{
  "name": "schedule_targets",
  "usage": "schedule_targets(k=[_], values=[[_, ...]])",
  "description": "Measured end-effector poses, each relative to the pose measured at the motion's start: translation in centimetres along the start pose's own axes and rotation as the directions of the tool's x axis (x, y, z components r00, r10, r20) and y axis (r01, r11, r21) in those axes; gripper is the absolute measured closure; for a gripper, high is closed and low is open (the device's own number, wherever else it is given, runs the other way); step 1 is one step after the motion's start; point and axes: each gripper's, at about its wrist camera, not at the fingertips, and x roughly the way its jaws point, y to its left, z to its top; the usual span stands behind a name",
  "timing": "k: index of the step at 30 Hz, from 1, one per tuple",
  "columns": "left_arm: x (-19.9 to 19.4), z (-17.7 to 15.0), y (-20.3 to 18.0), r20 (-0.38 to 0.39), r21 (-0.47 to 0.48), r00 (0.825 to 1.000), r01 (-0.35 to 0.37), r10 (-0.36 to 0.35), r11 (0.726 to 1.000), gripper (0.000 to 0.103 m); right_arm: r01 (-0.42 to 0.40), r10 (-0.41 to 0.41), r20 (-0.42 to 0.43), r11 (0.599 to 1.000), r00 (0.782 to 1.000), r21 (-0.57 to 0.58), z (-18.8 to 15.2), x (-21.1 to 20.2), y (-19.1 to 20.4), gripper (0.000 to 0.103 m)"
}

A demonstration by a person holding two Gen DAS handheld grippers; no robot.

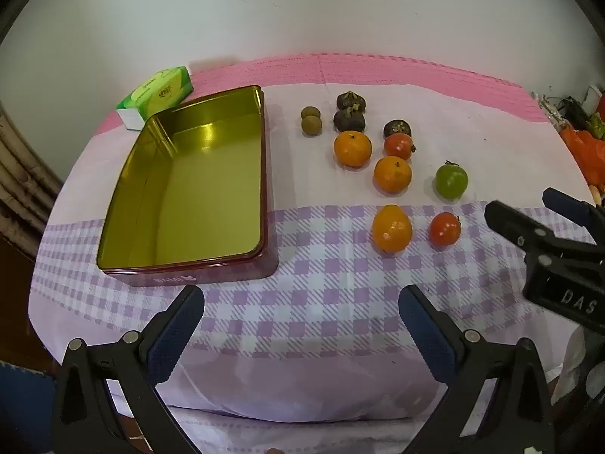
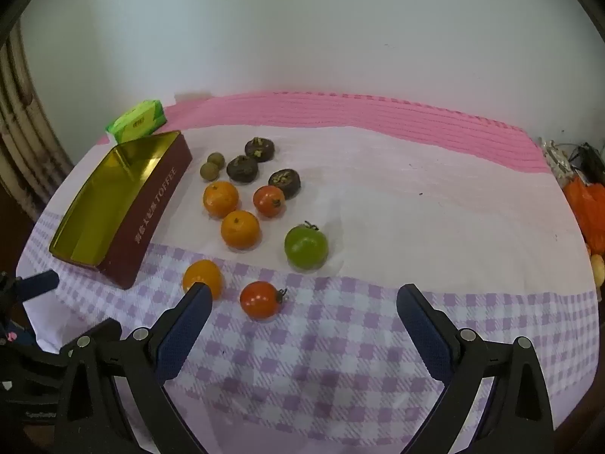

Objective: Organize fruits

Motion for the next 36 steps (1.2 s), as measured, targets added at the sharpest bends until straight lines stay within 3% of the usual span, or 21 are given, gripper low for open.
schedule_targets(k=[10, 36], values=[[0.6, 0.0, -0.7, -0.05, 0.005, 0.998, 0.031, -0.031, 0.999, 0.001, -0.02, 0.02, 0.003, 1.0, 1.0, 0.001, 0.4, 0.2, -0.8, 0.005], [0.8, 0.2, 0.5, -0.019, -0.011, 0.999, 0.036, -0.036, 0.999, 0.002, -0.01, 0.01, -0.001, 1.0, 1.0, 0.004, -0.2, 0.3, 0.2, 0.005]])
